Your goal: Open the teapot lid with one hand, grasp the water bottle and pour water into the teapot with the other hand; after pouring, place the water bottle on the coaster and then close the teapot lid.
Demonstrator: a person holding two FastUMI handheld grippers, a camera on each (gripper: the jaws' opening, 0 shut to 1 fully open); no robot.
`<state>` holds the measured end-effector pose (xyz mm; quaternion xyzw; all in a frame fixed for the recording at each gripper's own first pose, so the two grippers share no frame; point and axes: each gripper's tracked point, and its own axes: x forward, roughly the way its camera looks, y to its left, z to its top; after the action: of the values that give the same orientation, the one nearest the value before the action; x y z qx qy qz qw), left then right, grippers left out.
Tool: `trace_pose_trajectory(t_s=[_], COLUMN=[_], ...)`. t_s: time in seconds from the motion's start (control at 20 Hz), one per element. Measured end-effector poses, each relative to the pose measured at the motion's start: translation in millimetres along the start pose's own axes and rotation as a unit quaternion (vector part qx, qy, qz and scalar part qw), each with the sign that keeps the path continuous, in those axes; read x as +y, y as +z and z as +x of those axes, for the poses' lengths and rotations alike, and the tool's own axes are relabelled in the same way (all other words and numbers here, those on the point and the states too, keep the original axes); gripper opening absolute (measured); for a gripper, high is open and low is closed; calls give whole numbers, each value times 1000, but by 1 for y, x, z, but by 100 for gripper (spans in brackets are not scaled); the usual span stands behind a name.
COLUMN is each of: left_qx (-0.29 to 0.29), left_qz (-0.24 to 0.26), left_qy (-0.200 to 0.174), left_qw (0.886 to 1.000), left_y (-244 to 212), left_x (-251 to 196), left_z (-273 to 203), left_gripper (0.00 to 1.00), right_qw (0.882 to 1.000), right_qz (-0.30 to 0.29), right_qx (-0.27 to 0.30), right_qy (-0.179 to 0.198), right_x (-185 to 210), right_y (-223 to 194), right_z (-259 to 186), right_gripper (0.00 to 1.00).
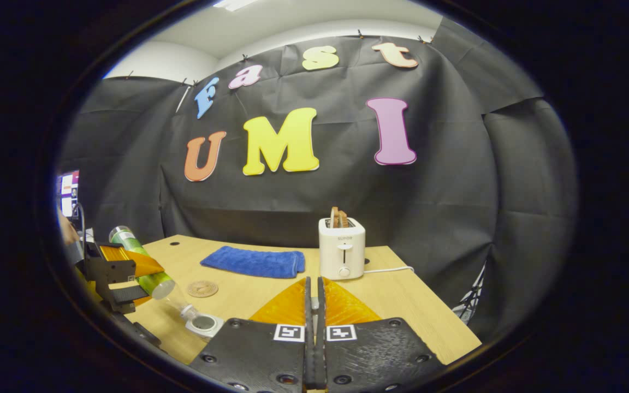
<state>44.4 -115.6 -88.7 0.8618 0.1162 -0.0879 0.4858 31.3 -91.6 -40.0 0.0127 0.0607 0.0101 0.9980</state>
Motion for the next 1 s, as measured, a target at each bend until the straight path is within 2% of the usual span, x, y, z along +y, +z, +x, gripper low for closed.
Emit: trace_pose_trajectory(t_s=[0.3,0.5,0.6,0.7,0.8,0.9,1.0], left_qx=[-16,-30,-39,-50,-42,-43,-47], left_qz=[-32,-90,-138,-210,-291,-365,-443], left_qy=[16,28,39,32,12,13,14], left_qw=[999,995,989,976,956,930,895], left_y=[-2,-5,-8,-12,-23,-32,-38], left_x=[-4,-4,-2,-6,-16,-13,-15], left_z=[-2,2,5,11,15,20,30], left_gripper=[76,76,76,72,76,76,76], right_qw=[1000,1000,1000,1000,1000,1000,1000], right_qz=[-4,-12,-15,-17,-15,-15,-15], right_qx=[9,11,11,11,9,9,10], right_qy=[-2,-5,-5,-5,-6,-5,-6], right_x=[1,2,5,5,6,7,8], right_y=[-7,-9,-9,-9,-9,-8,-10], right_z=[4,6,6,6,7,6,8], right_gripper=[0,0,0,0,0,0,0])
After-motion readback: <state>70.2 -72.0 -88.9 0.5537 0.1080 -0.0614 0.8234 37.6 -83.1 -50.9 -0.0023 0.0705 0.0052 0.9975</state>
